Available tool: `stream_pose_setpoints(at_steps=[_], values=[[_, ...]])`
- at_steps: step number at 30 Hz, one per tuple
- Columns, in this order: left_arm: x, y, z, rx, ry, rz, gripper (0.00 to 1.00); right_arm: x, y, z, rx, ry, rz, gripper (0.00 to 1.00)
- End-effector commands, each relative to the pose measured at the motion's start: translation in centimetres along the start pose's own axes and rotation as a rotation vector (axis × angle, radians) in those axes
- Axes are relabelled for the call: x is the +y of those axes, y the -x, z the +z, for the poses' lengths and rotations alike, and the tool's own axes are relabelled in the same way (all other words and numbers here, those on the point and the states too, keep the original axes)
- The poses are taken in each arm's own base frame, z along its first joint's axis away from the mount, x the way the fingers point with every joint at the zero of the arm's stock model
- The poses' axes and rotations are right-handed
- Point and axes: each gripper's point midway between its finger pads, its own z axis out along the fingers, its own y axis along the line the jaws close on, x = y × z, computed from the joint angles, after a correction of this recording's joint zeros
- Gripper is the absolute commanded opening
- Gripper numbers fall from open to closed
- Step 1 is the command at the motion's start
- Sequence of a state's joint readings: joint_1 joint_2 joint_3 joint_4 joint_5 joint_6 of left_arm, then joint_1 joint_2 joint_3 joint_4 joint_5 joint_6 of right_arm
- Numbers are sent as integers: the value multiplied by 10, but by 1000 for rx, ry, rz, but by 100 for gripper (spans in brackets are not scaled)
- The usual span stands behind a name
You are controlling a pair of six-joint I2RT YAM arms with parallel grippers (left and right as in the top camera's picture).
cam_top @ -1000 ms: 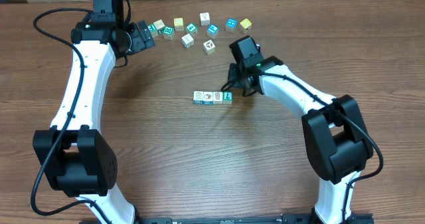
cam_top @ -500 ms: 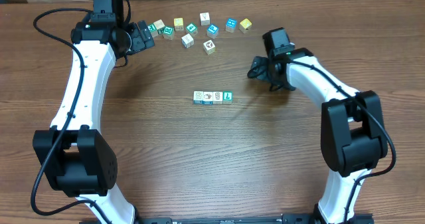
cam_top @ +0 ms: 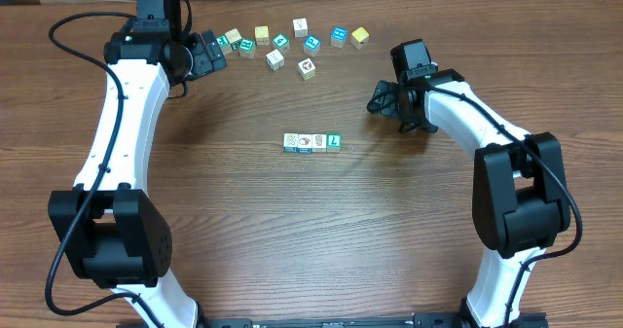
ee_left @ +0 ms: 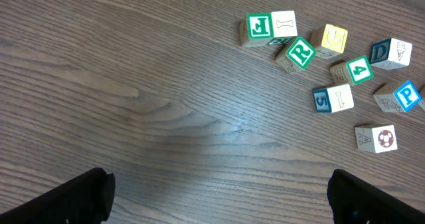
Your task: Form a horizontal line
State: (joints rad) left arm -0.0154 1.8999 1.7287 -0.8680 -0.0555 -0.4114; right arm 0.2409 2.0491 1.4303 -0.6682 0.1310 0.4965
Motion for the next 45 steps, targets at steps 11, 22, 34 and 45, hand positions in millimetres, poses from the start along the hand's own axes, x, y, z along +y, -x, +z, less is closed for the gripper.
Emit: stream_pose_setpoints(at_steps=[11,22,34,45], values=[[-4,3,-5,-12,-12,11,100,-3,-2,5,5,-11,0,100],[-4,3,-5,-12,-12,12,100,-3,-2,5,5,-12,0,100],[-4,3,-5,-12,-12,11,100,-3,-2,5,5,-12,0,100],[-4,3,-5,-12,-12,11,100,4,16,-28,-67,34,9,100]])
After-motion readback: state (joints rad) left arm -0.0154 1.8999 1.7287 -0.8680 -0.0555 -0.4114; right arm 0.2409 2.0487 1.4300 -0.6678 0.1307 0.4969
